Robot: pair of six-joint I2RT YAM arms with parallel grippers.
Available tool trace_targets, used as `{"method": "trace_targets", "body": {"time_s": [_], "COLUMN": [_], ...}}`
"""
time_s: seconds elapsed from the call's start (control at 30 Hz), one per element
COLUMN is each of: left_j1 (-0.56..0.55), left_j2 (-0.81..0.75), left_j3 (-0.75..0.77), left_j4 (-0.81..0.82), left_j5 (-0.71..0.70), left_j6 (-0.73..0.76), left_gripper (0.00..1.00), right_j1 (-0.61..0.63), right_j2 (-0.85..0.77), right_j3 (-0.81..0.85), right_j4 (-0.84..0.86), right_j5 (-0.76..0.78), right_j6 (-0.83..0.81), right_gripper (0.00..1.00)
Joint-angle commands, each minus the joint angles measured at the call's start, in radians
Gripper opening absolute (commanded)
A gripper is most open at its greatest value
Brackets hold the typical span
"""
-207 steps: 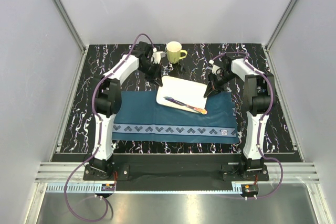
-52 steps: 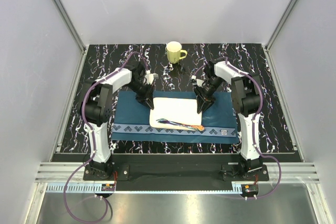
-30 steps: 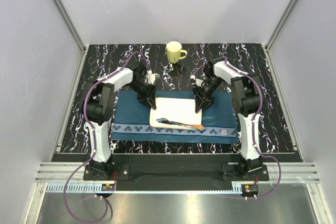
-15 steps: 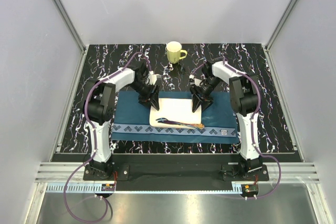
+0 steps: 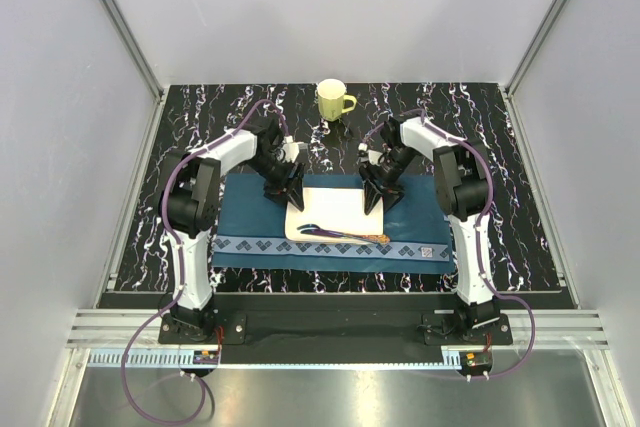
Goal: Set the dinner table for one person
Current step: Move the plate onto the napkin.
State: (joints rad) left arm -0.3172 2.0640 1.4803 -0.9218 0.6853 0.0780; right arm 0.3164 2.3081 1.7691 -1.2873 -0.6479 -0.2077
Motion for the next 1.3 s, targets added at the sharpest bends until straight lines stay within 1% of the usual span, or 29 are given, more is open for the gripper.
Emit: {"method": "trace_targets", "body": {"time_s": [0.0,0.3,0.57,0.7,0.77,0.93,1.13,1.27], "left_j1": [-0.069,-0.062,-0.056,-0.053,-0.049,-0.039,-0.026,-0.025], "left_j2": [0.01,0.018,0.021,0.022,0.022,0.022,0.022,0.01], "left_j3": [0.041,0.046,0.051,0.054,0.057,0.078,0.113,0.103], "left_j4": [0.054,0.055,0.052,0.052,0.052,0.046,0.024,0.023], "left_j5": [0.201,0.198,0.189,0.18,0.165,0.103,0.027,0.014], "left_j6": [-0.015,-0.018,-0.02,-0.024,-0.027,-0.03,-0.021,-0.021], "left_gripper": [0.6,0.6,0.6,0.61,0.62,0.68,0.68,0.68], "right_j1": [0.067,0.033,0.015,0.015,0.013,0.013,0.013,0.013], "right_j2": [-0.03,-0.052,-0.052,-0.053,-0.052,-0.061,-0.075,-0.085], "right_j3": [0.036,0.016,0.009,0.01,0.01,-0.005,-0.028,-0.04], "right_j4": [0.068,0.088,0.089,0.088,0.08,0.068,0.06,0.059], "right_j5": [-0.131,-0.059,-0.053,-0.026,-0.019,0.002,0.045,0.086], "right_j6": [0.024,0.045,0.048,0.045,0.042,0.03,0.011,-0.002], "right_gripper": [0.59,0.6,0.6,0.6,0.6,0.61,0.61,0.61]}}
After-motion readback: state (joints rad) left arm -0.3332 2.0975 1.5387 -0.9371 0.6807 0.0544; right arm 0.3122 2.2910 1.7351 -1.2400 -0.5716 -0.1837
